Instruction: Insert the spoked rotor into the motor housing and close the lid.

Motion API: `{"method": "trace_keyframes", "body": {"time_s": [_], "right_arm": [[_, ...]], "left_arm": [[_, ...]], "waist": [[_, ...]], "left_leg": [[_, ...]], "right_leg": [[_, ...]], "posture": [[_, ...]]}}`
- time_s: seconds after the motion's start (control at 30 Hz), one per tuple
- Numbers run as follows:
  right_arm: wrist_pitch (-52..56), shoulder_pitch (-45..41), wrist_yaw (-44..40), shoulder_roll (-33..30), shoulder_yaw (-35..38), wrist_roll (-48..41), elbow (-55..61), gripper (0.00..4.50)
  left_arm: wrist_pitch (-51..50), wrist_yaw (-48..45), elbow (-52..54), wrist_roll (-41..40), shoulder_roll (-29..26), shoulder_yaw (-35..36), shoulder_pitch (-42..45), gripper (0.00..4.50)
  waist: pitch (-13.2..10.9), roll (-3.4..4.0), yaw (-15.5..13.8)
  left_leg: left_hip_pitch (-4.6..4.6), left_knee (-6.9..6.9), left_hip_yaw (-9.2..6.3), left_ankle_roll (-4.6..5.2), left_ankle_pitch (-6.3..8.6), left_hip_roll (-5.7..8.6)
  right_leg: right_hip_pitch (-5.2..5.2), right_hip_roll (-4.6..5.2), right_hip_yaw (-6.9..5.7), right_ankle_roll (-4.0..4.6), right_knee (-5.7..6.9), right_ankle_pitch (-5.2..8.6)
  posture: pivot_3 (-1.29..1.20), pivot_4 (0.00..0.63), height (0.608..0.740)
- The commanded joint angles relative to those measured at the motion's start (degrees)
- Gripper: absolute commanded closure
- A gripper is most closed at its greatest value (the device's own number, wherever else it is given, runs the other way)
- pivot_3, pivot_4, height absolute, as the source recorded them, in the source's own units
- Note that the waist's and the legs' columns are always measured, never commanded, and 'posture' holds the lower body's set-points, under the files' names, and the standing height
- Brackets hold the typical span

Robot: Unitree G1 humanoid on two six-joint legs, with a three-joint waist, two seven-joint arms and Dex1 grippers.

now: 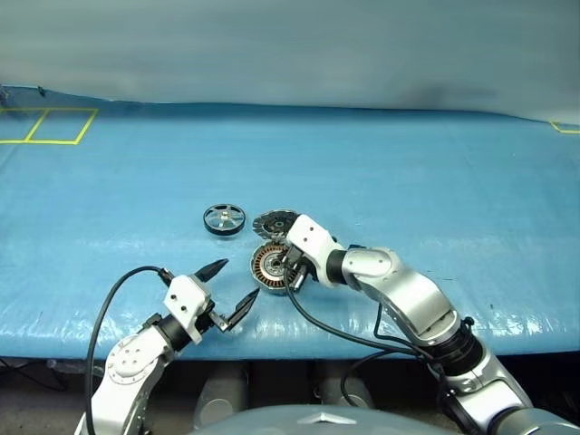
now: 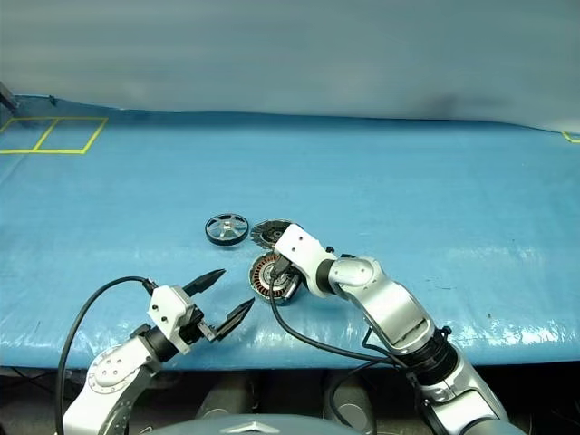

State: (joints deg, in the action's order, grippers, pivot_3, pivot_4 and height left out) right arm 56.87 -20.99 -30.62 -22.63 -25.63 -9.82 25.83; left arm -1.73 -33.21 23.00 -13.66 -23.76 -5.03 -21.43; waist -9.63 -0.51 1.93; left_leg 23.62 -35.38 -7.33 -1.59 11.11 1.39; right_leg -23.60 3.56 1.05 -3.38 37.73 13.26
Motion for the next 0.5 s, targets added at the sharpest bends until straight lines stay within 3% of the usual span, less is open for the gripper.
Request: {"method": "trace_keyframes", "body": {"time_s": [0.03,0.23,0.5], "right_arm": [[0.44,1.16,-0.26,-1.37,3.28,-1.56,5.24,4.49],[2.77,5.10,-1.00,-5.23,7.85,-4.74,12.18,4.49],[4.79,8.79,1.39,-7.39,11.07,-5.90,15.97,4.49]], "left_arm": [[1.62,-0.72,0.83,-0.85,-0.61,2.02,1.06,0.00],[-1.03,-3.50,1.48,-3.06,-4.64,6.05,5.38,0.00],[-19.12,-11.81,1.99,-12.23,-16.34,8.91,16.16,0.00]], "waist": [[-0.01,0.00,-0.05],[-0.02,-0.02,-0.48],[-0.10,-0.11,-0.39]], "left_leg": [[0.00,0.00,0.00,0.00,0.00,0.00],[0.04,-0.02,-0.05,0.00,0.00,0.00],[0.04,-0.02,-0.04,0.00,0.00,-0.01]], "right_leg": [[0.00,0.00,0.00,0.00,0.00,0.00],[-0.01,-0.01,-0.06,0.00,0.00,0.00],[-0.01,-0.02,-0.07,0.00,0.01,0.00]], "posture": [[0.00,0.150,0.740],[0.00,0.150,0.740],[0.00,0.150,0.740]]}}
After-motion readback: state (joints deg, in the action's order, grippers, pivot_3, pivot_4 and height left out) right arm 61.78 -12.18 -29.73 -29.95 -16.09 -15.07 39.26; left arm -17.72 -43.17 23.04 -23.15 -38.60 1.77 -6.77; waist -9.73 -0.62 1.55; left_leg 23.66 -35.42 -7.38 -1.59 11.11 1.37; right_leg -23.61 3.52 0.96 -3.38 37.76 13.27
